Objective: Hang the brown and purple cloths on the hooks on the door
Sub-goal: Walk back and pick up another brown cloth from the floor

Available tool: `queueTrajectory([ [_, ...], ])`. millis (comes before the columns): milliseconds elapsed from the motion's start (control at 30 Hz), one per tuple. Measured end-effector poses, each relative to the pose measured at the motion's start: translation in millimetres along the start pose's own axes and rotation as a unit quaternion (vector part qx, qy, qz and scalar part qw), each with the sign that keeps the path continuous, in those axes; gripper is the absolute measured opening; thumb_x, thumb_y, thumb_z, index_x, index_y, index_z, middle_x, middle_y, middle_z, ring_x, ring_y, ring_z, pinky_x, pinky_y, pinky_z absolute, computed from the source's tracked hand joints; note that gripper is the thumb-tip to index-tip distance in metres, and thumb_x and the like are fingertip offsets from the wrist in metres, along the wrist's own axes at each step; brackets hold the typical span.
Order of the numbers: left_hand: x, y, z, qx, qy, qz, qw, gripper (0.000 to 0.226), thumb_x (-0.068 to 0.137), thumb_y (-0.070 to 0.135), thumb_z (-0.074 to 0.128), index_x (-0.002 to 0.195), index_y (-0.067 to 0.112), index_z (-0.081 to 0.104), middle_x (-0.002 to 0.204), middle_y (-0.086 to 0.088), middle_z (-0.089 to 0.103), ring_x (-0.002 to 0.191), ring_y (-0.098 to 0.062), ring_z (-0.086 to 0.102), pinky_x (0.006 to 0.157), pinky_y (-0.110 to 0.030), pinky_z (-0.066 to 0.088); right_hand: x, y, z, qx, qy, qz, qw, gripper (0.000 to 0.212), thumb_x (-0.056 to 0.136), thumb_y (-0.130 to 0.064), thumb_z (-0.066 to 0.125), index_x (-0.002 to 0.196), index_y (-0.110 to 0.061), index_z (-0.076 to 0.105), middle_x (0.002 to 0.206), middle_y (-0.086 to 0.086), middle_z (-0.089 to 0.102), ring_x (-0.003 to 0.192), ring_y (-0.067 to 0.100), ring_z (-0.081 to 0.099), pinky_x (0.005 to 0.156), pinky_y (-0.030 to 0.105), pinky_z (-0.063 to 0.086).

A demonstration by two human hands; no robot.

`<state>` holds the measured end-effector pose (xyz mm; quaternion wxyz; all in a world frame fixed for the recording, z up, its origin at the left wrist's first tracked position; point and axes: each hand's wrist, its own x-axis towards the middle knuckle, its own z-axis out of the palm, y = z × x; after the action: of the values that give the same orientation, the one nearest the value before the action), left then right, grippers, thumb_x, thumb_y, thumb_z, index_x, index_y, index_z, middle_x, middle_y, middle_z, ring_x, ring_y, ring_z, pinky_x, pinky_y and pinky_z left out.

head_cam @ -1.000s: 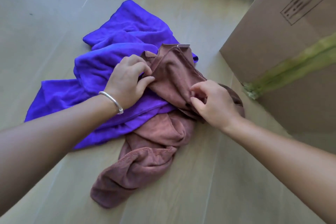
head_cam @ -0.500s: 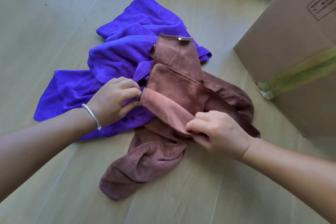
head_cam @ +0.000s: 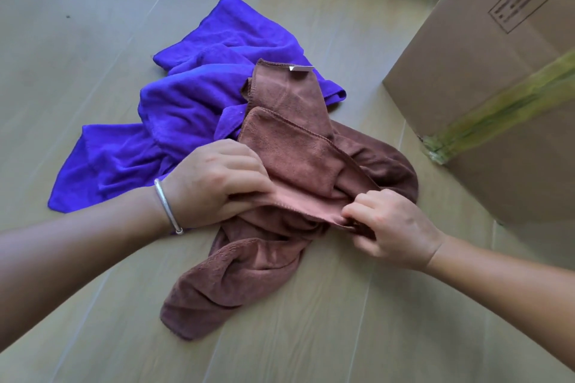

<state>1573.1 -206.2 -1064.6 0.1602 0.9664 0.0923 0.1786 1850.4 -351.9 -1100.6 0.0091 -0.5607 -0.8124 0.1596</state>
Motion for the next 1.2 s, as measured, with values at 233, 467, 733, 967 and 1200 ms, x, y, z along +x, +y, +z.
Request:
queueTrajectory([
  [233,-6,18,-44,-0.068,0.037,-0.170,0.982,0.028,0.091,0.030,0.057,0.092,0.008,0.074,0.082,-0.001,0.070,0.071,-0.023,0.064,0.066,-0.036,0.053,-28,1,-29,0.030,0.026,0.113,0.993,0.025,0.073,-0.007,0.074,0.098,-0.014,0.071,0.084,0.005,0.071,0.074,0.029,0.067,0.061,0.037,0.055],
  [467,-7,59,-140,-0.119,0.200,-0.369,0.900,0.020,0.082,0.034,0.071,0.091,0.016,0.074,0.077,0.021,0.068,0.072,-0.003,0.066,0.072,-0.033,0.053,-18,-41,-156,0.103,0.126,0.241,0.957,0.016,0.092,-0.014,0.056,0.103,-0.014,0.068,0.098,0.006,0.066,0.094,0.028,0.060,0.082,0.034,0.042],
  [733,-32,114,-302,-0.087,0.262,-0.460,0.844,0.018,0.083,0.034,0.067,0.090,0.019,0.074,0.076,0.007,0.069,0.071,-0.002,0.061,0.074,-0.031,0.052,2,-128,-326,0.063,0.145,0.201,0.967,0.015,0.093,-0.030,0.054,0.091,-0.019,0.064,0.089,0.000,0.062,0.087,0.023,0.058,0.073,0.037,0.047],
  [967,-75,151,-441,-0.040,0.339,-0.500,0.796,0.012,0.087,0.025,0.062,0.088,0.035,0.068,0.080,0.038,0.061,0.074,0.013,0.057,0.074,-0.005,0.040,43,-225,-432,0.047,0.109,0.058,0.991,0.022,0.094,-0.034,0.050,0.094,-0.015,0.061,0.087,0.000,0.061,0.078,0.028,0.058,0.066,0.038,0.048],
  [1200,-106,183,-534,-0.083,0.434,-0.505,0.741,0.016,0.081,0.021,0.074,0.081,0.035,0.065,0.075,0.015,0.069,0.071,-0.001,0.065,0.069,-0.014,0.049,83,-316,-478,0.032,0.031,-0.027,0.999,0.021,0.088,-0.045,0.056,0.084,-0.025,0.060,0.077,-0.013,0.054,0.068,0.011,0.048,0.059,0.028,0.037],
])
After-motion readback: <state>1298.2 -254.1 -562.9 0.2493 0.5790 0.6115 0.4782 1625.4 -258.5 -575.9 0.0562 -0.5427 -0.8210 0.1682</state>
